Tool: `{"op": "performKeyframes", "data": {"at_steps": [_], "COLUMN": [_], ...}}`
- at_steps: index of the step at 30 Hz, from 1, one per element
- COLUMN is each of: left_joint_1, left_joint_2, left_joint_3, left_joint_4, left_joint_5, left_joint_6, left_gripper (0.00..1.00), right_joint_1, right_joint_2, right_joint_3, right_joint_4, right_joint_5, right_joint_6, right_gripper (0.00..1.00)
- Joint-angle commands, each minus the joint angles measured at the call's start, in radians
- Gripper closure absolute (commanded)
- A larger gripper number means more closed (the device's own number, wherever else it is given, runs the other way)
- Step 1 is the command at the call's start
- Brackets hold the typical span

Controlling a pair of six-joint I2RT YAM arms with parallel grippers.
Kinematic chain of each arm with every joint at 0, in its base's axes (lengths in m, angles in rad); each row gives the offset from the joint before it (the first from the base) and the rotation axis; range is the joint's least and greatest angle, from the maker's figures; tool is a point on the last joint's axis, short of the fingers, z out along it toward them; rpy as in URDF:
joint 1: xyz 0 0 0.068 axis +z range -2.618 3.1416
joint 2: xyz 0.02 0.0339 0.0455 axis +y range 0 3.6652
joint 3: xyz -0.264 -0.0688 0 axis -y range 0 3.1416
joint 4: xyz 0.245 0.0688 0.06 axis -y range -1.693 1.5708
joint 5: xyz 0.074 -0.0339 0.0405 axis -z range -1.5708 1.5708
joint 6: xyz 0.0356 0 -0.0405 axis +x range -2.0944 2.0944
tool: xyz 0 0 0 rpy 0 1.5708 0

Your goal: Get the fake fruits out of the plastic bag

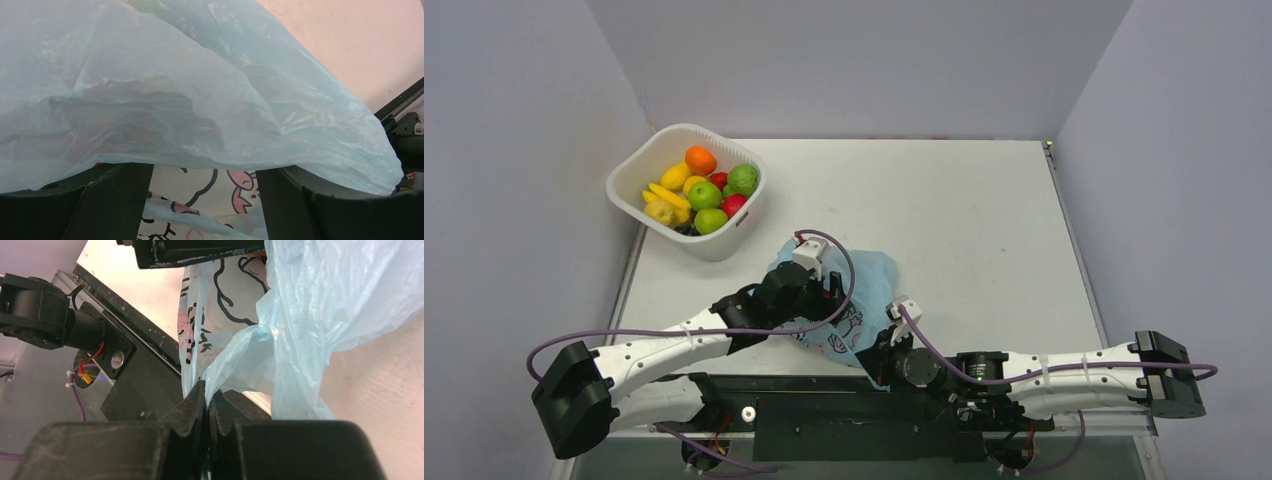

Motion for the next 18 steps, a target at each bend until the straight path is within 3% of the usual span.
{"op": "performKeyframes", "data": {"at_steps": [1,4,6,9,11,14,18], "left_joint_1": [0.026,0.054,0.074,0.079,0.086,0.096,0.098], "left_joint_2": [0.009,0.039,0.088,0.132,0.131,0.109,0.052], "left_joint_3": [0.087,0.113,0.146,0.153,0.137,0.14,0.128], "left_joint_4": [0.011,0.051,0.058,0.047,0.011,-0.094,-0.113], "left_joint_5": [0.011,0.179,0.394,0.49,0.416,0.163,0.029], "left_joint_6": [0.066,0.102,0.117,0.112,0.116,0.154,0.289], "left_gripper": [0.3,0.27,0.3,0.32,0.32,0.33,0.31], "right_joint_1": [0.008,0.008,0.009,0.009,0.009,0.009,0.009], "right_joint_2": [0.0,0.002,0.003,-0.004,-0.018,-0.033,-0.026], "right_joint_3": [0.013,0.011,0.015,0.021,0.014,0.005,0.002], "right_joint_4": [0.009,0.009,0.005,-0.007,-0.003,0.002,0.006], "right_joint_5": [0.026,0.027,0.028,0.035,0.039,0.046,0.046], "right_joint_6": [-0.002,-0.006,-0.011,-0.014,-0.01,-0.004,0.0], "right_gripper": [1.0,1.0,1.0,1.0,1.0,1.0,1.0]}}
